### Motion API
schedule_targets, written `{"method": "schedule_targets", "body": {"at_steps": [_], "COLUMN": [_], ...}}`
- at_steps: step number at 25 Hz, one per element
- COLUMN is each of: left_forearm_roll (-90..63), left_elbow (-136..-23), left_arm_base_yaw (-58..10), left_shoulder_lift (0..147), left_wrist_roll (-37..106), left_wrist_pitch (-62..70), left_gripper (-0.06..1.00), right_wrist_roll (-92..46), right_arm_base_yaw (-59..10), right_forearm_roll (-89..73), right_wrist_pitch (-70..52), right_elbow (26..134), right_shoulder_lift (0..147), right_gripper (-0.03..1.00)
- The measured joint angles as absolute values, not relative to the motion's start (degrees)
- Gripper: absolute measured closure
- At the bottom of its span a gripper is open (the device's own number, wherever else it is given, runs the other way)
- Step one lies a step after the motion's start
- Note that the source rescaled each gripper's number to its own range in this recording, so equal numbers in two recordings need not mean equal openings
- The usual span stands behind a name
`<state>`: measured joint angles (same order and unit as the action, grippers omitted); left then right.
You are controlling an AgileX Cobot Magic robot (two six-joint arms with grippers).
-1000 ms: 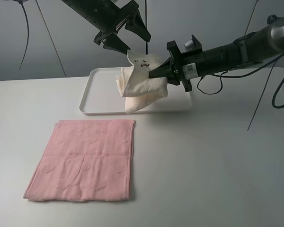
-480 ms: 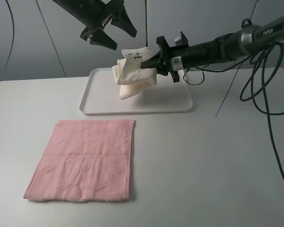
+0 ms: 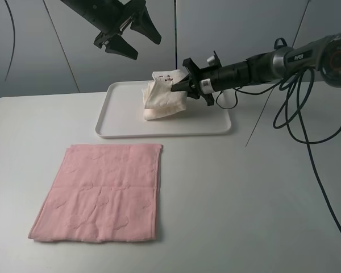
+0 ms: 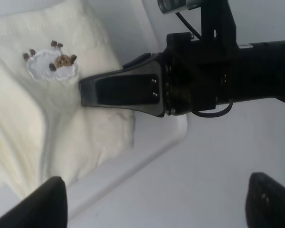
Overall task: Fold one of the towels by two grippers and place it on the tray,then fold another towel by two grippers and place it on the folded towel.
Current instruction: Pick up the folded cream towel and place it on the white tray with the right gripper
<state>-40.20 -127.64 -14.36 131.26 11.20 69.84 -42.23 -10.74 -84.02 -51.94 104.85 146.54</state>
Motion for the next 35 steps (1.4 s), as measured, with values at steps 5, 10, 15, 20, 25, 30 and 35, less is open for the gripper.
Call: {"method": "schedule_targets", "body": {"at_steps": [5, 10, 15, 20, 25, 30, 35], "left_forearm_roll": [-40.2, -40.2, -40.2, -40.2, -40.2, -40.0, -39.1], "left_elbow": [-127.6, -127.6, -127.6, -127.6, -127.6, -127.6, -127.6], "left_arm_base_yaw": [-14.4, -14.4, -14.4, -14.4, -14.4, -14.4, -14.4], "left_shoulder_lift": [131.3, 131.3, 131.3, 131.3, 131.3, 130.5, 127.9], "left_wrist_roll": [11.8, 11.9, 12.0, 12.1, 12.1, 12.1, 12.7], "left_wrist_pitch": [69.8, 69.8, 69.8, 69.8, 69.8, 69.8, 69.8], "left_gripper": [-0.02, -0.02, -0.02, -0.02, -0.02, -0.02, -0.02], "right_wrist_roll": [-42.2, -41.8, -39.8, -41.3, -43.6, -45.8, -46.4], "right_arm_base_yaw": [-11.8, -13.1, -13.1, -13.1, -13.1, -13.1, -13.1], "right_forearm_roll": [-81.5, -80.4, -76.7, -76.7, -76.4, -73.4, -65.8], "right_wrist_pitch": [-47.6, -44.5, -43.7, -46.2, -48.8, -49.0, -49.1], "right_elbow": [104.9, 104.9, 104.9, 105.2, 105.2, 105.2, 105.2], "right_shoulder_lift": [146.5, 146.5, 146.5, 146.5, 146.4, 143.5, 138.6], "right_gripper": [0.87, 0.87, 0.55, 0.00, -0.03, -0.03, -0.03]}}
